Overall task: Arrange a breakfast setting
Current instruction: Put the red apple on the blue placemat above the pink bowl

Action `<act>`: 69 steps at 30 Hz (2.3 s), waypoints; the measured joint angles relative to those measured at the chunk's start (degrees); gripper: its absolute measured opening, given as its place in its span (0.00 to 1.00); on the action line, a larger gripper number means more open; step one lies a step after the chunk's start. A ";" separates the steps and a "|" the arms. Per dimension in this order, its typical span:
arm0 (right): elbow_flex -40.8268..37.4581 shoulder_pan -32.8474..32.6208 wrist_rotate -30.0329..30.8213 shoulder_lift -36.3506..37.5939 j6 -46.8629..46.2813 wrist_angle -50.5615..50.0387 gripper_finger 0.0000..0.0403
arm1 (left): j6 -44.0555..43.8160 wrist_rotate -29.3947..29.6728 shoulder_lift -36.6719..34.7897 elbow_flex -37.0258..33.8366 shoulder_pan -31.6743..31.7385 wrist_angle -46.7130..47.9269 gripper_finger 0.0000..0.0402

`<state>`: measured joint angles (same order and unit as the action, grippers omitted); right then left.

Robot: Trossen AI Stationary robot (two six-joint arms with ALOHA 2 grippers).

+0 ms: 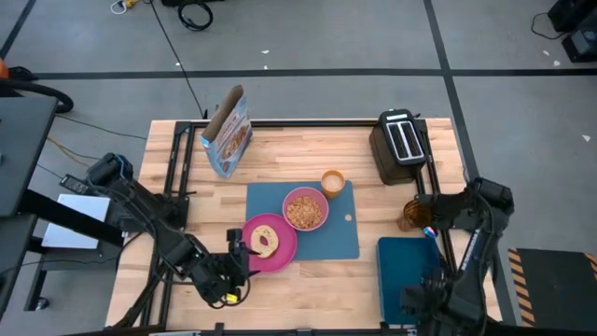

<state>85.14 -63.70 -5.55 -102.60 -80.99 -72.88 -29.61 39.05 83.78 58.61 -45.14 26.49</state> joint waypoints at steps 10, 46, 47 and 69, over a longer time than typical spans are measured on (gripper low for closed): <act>-0.06 -2.06 4.49 -2.54 0.45 -1.30 0.76 | 0.13 0.37 3.35 0.00 0.22 -6.47 0.55; -3.60 -3.59 4.17 -3.22 4.24 2.75 0.20 | -1.23 1.25 3.30 0.00 -0.23 -7.85 0.55; -3.60 -3.59 3.85 -3.22 4.23 2.75 0.19 | -1.22 1.25 3.30 0.00 -0.23 -7.85 0.55; -3.56 -3.24 5.84 -3.07 4.08 2.32 0.24 | -1.27 1.25 3.24 0.00 -0.03 -7.94 0.55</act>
<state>81.58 -66.93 0.29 -105.67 -76.91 -70.57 -30.87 40.29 87.02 58.61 -45.17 18.55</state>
